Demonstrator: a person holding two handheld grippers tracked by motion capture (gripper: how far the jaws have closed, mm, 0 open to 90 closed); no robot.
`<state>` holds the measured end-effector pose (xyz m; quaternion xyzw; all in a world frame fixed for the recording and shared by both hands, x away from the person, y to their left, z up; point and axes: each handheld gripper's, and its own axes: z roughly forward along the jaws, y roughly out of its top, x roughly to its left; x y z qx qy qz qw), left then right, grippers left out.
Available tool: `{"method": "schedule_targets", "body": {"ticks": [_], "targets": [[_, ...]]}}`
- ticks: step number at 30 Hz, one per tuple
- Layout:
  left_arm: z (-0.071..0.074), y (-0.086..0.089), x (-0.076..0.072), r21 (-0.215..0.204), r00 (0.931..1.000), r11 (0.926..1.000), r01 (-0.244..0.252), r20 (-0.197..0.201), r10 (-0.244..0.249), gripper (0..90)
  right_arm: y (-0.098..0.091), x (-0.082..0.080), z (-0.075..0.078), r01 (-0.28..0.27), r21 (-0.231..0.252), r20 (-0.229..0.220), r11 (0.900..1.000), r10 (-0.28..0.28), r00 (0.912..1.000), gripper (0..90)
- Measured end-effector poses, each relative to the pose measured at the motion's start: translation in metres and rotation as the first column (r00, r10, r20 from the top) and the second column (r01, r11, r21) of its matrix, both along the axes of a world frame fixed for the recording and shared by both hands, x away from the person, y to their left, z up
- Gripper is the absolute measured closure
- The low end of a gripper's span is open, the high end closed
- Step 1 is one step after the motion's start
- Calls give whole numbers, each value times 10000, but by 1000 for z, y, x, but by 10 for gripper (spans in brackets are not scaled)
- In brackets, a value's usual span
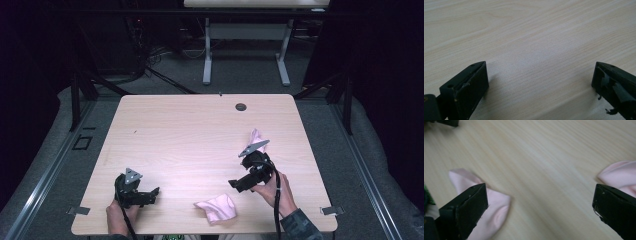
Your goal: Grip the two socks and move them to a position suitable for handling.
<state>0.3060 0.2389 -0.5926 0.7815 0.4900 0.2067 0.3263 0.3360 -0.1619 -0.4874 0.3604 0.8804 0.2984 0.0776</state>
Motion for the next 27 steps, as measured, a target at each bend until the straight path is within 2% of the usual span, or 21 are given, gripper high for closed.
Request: {"method": "schedule_targets", "body": {"ticks": [3,4,5,9,11,12,13,14,18,19,20,21,24,25,26,27], "targets": [[0,0,0,1,10000,10000,1,-1,-1,6,-8,18,2,336,-210,-106,9992,-338,9994,0],[0,0,0,1,10000,10000,1,-1,-1,6,-8,18,2,336,-210,-106,9992,-338,9994,0],[0,0,0,2,10000,10000,0,2,0,6,-14,32,0,605,-328,-113,9976,-609,9981,0],[0,0,0,3,10000,10000,2,-2,-2,6,-27,60,-6,1244,-541,-271,9908,-1260,9917,13],[0,0,0,3,10000,10000,0,-1,0,6,-33,73,-10,1566,-597,-324,9859,-1587,9868,39],[0,0,0,3,10000,10000,0,-1,0,6,-33,73,-10,1566,-597,-324,9859,-1587,9868,39],[0,0,0,3,10000,10000,3,-1,-3,6,-38,84,-14,1867,-597,-473,9806,-1896,9807,79],[0,0,0,3,10000,10000,3,-1,-3,6,-40,89,-16,2010,-553,-373,9780,-2032,9784,105],[0,0,0,6,10000,10000,6,-4,-6,6,-44,107,-25,2589,-707,-555,9633,-2630,9632,209],[0,0,0,6,10000,10000,6,-4,-6,6,-44,111,-27,2717,-715,-508,9597,-2755,9600,246],[0,0,0,5,10000,10000,6,-2,-6,6,-44,111,-27,2717,-715,-508,9597,-2755,9600,246],[0,0,0,9,10000,10000,8,-1,-8,6,-45,118,-34,2884,-1012,-523,9522,-2945,9542,274],[0,0,0,6,10000,10000,8,-2,-8,6,-46,126,-45,3182,-1024,-778,9425,-3265,9420,348],[0,0,0,7,10000,10000,7,-4,-7,6,-46,128,-49,3382,-1046,-758,9353,-3465,9350,369],[0,0,0,7,10000,10000,7,-4,-7,6,-46,128,-49,3382,-1046,-758,9353,-3465,9350,369],[0,0,0,8,10000,10000,9,-1,-9,6,-46,130,-51,3430,-1089,-871,9330,-3527,9317,430]]}}
